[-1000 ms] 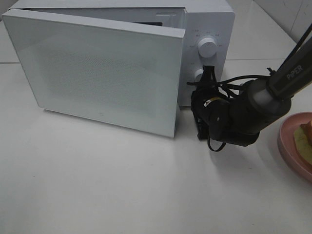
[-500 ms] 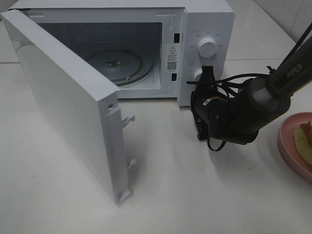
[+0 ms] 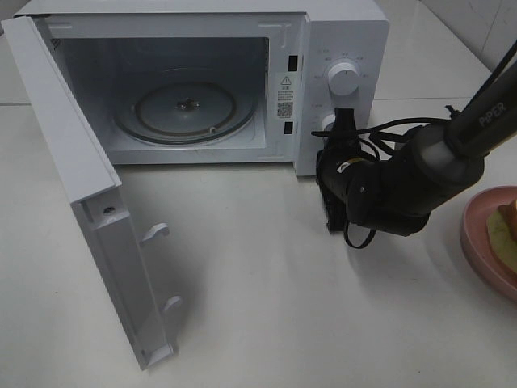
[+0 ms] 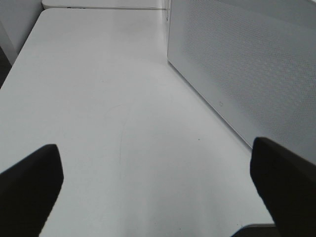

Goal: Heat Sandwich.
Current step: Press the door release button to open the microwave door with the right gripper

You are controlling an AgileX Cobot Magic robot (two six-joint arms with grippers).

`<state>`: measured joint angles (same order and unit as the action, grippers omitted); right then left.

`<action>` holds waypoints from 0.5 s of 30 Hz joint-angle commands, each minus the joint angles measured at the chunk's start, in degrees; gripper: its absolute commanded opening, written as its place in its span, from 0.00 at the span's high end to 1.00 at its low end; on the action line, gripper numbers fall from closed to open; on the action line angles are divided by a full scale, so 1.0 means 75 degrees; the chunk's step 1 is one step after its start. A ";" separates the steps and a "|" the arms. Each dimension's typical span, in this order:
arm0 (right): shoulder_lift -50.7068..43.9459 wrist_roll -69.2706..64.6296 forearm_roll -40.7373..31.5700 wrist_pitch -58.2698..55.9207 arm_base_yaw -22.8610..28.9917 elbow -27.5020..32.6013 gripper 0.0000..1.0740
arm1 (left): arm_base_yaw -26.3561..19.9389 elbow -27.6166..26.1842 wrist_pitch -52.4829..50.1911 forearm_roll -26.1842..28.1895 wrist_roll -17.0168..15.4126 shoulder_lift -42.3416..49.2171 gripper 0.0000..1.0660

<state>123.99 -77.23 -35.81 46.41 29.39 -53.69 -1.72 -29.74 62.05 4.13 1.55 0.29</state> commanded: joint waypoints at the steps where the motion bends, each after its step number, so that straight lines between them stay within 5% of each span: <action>1: -0.0260 -0.0168 0.0840 0.1780 -0.0344 -0.0443 1.00 | -0.0038 0.0015 -0.0107 0.0000 -0.0008 0.0031 0.08; 15: -0.0985 -0.0588 0.1620 0.0665 -0.0344 0.0787 0.99 | -0.0038 0.0015 -0.0107 0.0000 -0.0008 0.0031 0.08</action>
<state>119.12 -81.42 -25.78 46.29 27.22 -47.56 -1.72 -29.74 62.05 4.13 1.55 0.29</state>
